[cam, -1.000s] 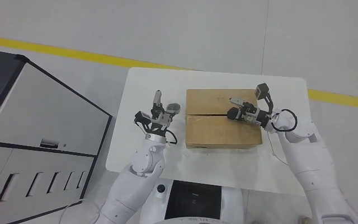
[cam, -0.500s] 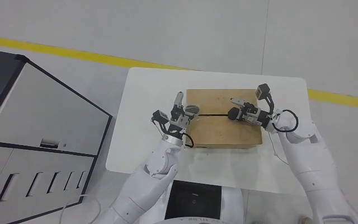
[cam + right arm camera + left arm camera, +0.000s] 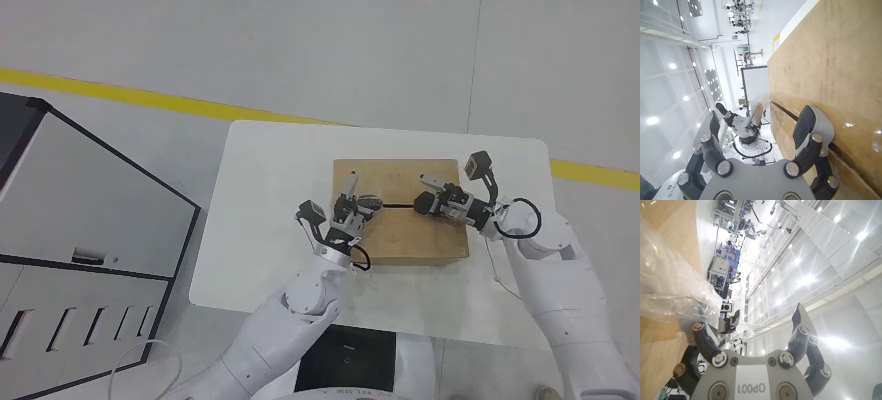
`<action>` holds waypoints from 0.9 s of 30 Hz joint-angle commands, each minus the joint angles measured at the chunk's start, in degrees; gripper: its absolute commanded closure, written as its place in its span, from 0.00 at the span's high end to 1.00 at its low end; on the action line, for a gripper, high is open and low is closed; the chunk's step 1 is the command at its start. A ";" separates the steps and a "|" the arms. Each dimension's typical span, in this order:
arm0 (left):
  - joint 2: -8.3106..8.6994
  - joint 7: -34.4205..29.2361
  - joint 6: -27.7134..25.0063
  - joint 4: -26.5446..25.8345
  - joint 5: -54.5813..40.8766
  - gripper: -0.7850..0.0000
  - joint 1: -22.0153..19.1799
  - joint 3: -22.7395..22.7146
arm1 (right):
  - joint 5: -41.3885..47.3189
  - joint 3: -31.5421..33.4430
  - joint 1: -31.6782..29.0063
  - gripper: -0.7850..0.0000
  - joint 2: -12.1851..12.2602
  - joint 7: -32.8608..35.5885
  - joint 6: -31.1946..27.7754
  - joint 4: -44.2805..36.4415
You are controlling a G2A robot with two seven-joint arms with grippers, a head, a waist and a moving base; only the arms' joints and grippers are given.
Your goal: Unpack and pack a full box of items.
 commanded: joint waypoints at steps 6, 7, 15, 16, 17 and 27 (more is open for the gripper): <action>-1.31 -0.26 -1.04 3.78 -0.76 1.00 -2.14 1.55 | -0.07 1.54 -1.13 1.00 0.50 -0.34 0.14 -0.33; -1.52 -0.47 -1.03 4.34 -0.99 1.00 -2.46 1.87 | -0.04 1.79 -1.34 1.00 0.57 -0.47 0.19 -0.37; -2.98 -1.61 -1.11 7.52 -1.12 1.00 -4.21 3.93 | 0.24 3.42 -2.98 1.00 1.08 -0.91 0.31 -1.47; -3.09 -1.68 -1.15 7.78 -1.02 1.00 -4.36 3.88 | 0.31 3.54 -3.13 1.00 1.12 -0.98 0.36 -1.61; -3.21 -1.78 -1.18 7.88 -0.96 1.00 -4.36 3.99 | 0.38 3.69 -3.25 1.00 1.16 -1.07 0.41 -1.66; -3.45 0.65 -2.29 7.81 3.83 1.00 -3.69 1.53 | 1.06 3.75 -3.44 1.00 1.36 -1.09 0.41 -1.65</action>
